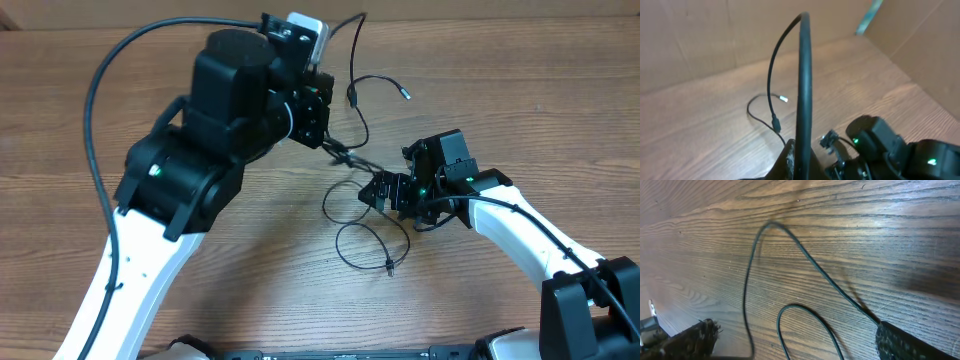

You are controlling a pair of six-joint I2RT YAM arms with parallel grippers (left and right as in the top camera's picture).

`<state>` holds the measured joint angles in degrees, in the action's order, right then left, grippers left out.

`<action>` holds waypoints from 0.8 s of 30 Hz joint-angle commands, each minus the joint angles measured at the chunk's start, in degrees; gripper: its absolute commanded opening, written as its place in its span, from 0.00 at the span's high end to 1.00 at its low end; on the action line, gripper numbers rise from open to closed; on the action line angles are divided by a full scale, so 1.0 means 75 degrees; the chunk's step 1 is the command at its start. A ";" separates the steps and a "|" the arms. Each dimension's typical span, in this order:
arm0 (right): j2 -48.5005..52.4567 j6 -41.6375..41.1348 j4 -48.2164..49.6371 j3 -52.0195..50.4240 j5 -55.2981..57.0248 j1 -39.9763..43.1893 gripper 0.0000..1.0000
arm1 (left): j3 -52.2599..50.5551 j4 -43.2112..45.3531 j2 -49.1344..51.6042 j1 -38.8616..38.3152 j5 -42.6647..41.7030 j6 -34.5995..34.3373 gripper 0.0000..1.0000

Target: Untangle cables

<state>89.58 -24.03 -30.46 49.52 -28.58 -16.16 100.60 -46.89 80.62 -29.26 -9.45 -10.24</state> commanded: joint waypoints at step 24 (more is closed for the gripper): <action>0.0023 0.0026 0.0297 0.0087 -0.2975 0.1122 0.00 | 0.0149 -0.0886 -0.0163 0.0012 0.1233 -0.0670 0.96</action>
<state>89.58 -23.18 -29.61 49.52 -46.68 -7.64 100.60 -52.99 80.16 -29.23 2.46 -22.79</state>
